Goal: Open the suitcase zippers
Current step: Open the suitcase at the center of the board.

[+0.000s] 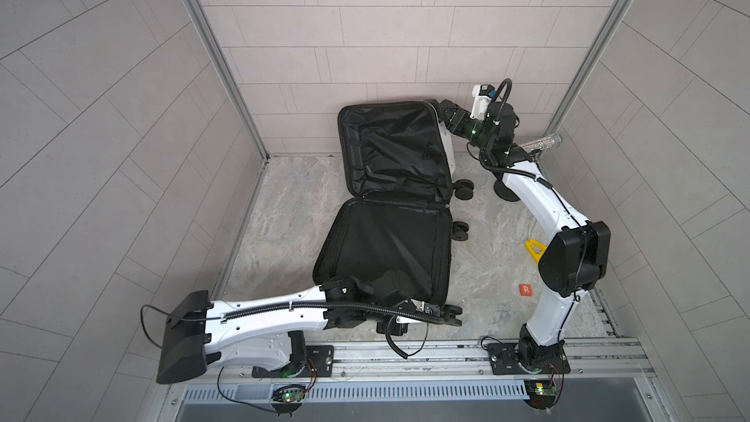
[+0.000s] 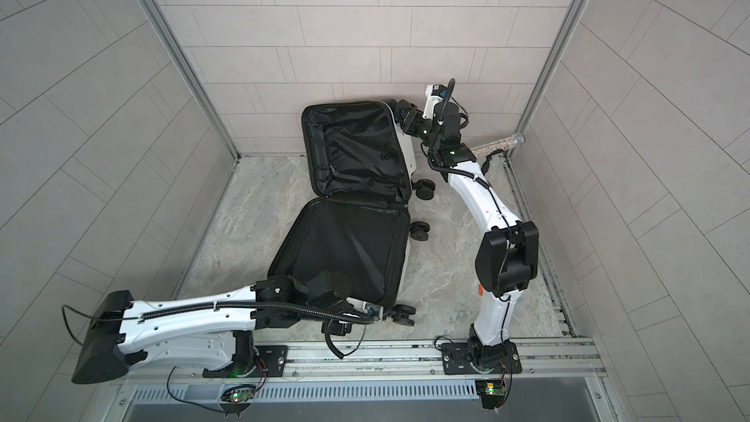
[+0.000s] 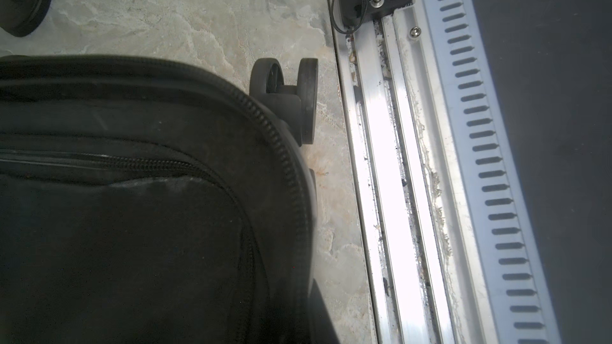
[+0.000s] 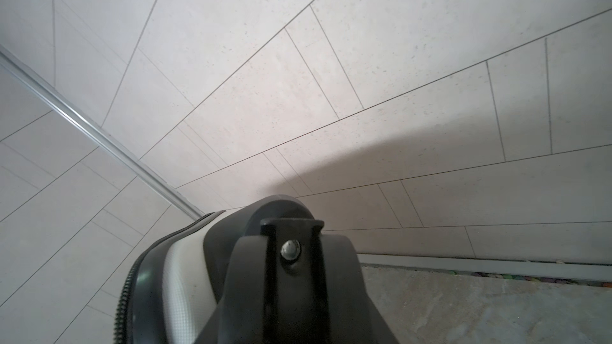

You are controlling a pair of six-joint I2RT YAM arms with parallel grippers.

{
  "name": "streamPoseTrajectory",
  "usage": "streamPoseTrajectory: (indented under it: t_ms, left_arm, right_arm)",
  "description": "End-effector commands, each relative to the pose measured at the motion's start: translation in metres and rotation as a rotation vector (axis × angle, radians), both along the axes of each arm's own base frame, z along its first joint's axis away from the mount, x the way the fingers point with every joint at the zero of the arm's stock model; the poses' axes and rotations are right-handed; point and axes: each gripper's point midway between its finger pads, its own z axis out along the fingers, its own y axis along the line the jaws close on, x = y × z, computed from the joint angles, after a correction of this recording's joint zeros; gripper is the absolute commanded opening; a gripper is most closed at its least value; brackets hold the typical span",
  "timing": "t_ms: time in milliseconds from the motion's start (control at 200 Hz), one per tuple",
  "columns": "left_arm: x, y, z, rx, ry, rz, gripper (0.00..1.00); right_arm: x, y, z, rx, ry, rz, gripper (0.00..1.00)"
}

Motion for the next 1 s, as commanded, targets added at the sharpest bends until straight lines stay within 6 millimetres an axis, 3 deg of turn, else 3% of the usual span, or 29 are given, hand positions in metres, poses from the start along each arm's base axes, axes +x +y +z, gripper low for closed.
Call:
streamPoseTrajectory:
  t_ms: [0, 230, 385, 495, 596, 741, 996]
  left_arm:
    - [0.007, -0.034, 0.033, -0.205, -0.012, 0.036, 0.00]
    - [0.001, -0.044, 0.024, -0.204, -0.008, 0.031, 0.00]
    - [0.005, -0.045, 0.018, -0.200, -0.022, 0.074, 0.00]
    - [0.013, -0.041, 0.015, -0.186, -0.037, 0.122, 0.00]
    - [0.013, -0.038, 0.012, -0.179, -0.015, 0.153, 0.00]
    - [-0.013, -0.038, -0.003, -0.160, 0.103, 0.062, 0.01]
    - [-0.011, -0.040, -0.003, -0.167, 0.120, 0.086, 0.01]
  right_arm:
    - [0.003, -0.002, -0.025, -0.196, 0.048, -0.078, 0.00]
    - [0.019, -0.009, -0.053, -0.316, 0.124, -0.104, 0.00]
    - [0.036, 0.000, -0.072, -0.321, 0.155, -0.105, 0.00]
    - [0.043, 0.017, -0.081, -0.349, 0.165, -0.085, 0.00]
    - [0.043, 0.035, -0.090, -0.374, 0.170, -0.070, 0.00]
    - [0.040, 0.048, -0.104, -0.367, 0.189, -0.052, 0.00]
    - [0.027, 0.056, -0.128, -0.351, 0.201, -0.044, 0.00]
